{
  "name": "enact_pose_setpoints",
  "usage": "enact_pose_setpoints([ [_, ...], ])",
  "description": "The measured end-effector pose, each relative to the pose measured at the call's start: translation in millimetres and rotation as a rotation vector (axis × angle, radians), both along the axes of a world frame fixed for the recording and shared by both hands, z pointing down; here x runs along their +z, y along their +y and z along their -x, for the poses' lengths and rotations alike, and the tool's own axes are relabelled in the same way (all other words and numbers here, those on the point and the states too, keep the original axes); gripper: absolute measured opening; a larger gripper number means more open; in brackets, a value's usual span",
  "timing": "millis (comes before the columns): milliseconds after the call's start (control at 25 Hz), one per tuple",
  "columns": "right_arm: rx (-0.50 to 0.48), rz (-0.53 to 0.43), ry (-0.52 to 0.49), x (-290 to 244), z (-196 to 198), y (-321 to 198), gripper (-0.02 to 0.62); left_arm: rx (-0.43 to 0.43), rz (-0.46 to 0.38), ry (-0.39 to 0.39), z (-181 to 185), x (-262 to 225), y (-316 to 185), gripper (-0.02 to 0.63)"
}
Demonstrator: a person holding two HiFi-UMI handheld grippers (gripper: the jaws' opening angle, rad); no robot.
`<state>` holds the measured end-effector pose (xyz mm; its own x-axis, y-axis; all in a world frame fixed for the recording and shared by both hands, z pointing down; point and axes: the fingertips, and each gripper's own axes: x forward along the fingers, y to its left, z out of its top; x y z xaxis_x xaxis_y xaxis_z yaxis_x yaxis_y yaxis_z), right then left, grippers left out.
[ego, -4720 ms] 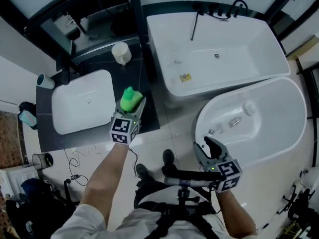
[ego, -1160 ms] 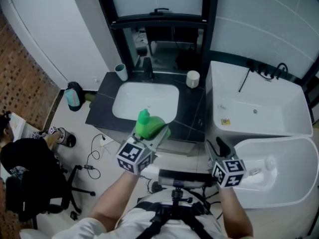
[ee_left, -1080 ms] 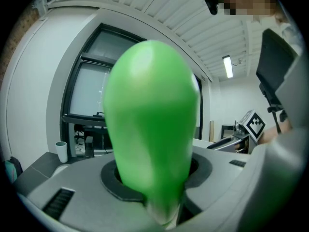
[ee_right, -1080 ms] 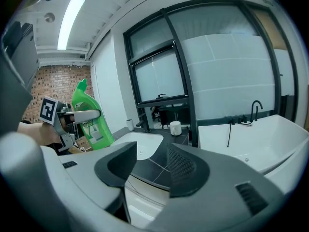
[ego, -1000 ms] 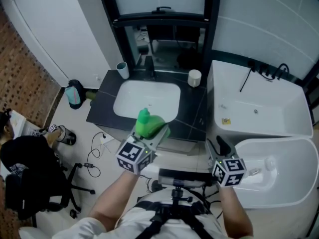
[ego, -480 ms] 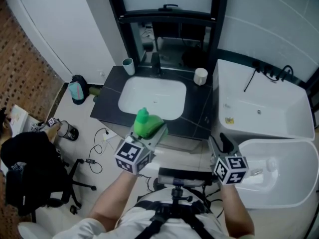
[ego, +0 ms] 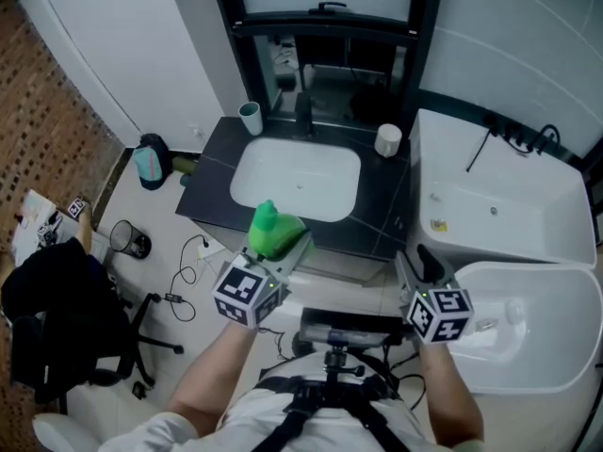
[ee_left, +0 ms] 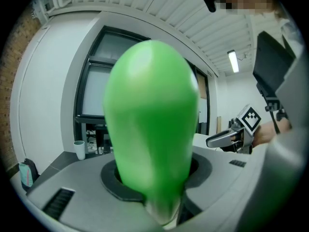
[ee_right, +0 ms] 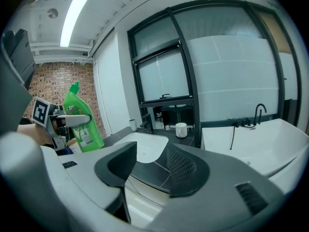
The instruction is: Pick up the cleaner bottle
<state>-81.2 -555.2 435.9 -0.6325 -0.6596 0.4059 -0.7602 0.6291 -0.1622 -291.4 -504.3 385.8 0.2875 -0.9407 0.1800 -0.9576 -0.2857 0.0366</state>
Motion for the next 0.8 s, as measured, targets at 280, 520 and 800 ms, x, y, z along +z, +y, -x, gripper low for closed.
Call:
enact_pose_setpoints([
  [280, -0.027, 0.014, -0.008, -1, 12, 3, 0.199, -0.017, 0.004, -0.016, 15, 3, 12, 0.163],
  [520, -0.023, 0.024, -0.007, 1, 13, 3, 0.199, -0.043, 0.020, -0.012, 22, 8, 23, 0.163],
  [800, -0.018, 0.026, -0.006, 3, 13, 3, 0.199, -0.064, 0.026, -0.003, 30, 12, 27, 0.163],
])
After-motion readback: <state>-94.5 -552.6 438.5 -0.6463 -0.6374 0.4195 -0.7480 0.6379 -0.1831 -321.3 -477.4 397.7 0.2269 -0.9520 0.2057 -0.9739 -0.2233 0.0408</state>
